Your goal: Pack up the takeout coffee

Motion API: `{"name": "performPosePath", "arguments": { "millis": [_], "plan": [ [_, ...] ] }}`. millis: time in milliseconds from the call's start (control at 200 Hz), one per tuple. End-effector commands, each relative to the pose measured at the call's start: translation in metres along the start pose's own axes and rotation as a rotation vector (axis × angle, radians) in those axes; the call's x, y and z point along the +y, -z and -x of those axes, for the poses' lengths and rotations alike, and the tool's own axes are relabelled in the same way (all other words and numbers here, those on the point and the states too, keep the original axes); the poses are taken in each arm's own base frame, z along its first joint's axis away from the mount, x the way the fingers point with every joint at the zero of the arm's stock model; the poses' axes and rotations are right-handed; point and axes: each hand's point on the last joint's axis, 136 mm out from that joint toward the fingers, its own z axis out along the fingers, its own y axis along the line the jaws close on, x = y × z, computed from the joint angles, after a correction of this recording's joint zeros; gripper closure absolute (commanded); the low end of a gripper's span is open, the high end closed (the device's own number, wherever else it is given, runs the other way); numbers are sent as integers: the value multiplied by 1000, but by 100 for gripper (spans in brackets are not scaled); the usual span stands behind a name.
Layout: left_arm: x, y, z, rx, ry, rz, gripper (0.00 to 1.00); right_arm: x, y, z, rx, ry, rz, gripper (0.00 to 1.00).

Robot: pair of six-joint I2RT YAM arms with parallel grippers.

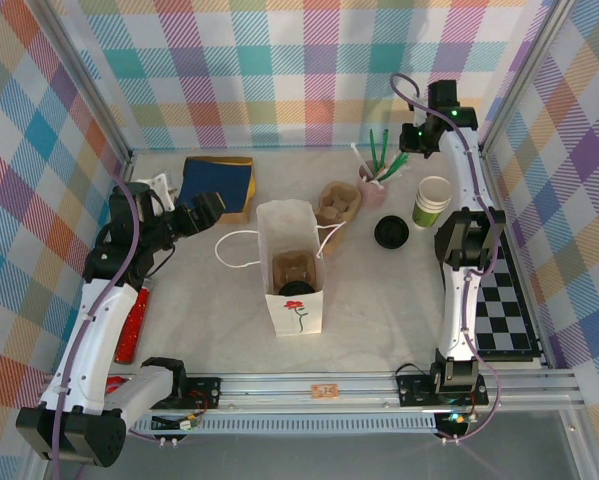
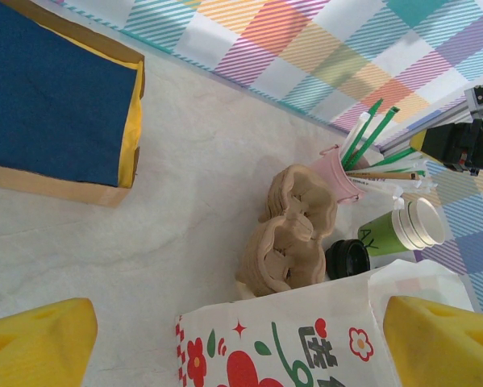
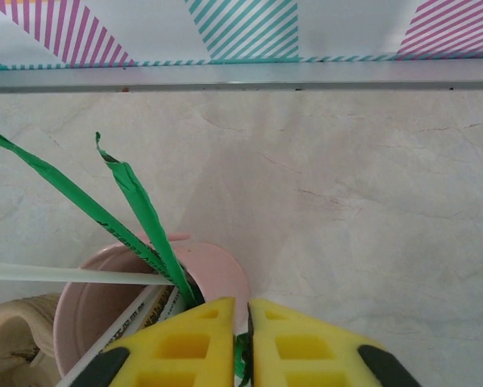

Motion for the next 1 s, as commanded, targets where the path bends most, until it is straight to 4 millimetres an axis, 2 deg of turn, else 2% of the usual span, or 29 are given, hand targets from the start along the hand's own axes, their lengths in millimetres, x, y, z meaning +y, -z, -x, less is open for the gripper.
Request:
{"name": "performPosePath", "arguments": {
  "millis": [0,130,395,760,870,995],
  "plan": [
    [2,2,6,-25,-16,4,8,14,12,7,-23,45,9,93],
    [0,5,6,-29,-21,2,9,20,23,13,-46,64,-1,99],
    [-1,11,6,-39,-33,2,8,36,58,28,-120,122,-32,99],
    [-5,16,7,-47,-38,-6,8,44,89,35,-174,152,-66,99],
    [-5,18,7,-49,-38,-6,8,47,94,37,-185,157,-68,99],
    [-5,20,5,-48,-39,-4,8,45,87,31,-165,191,-78,99]
  ]
}}
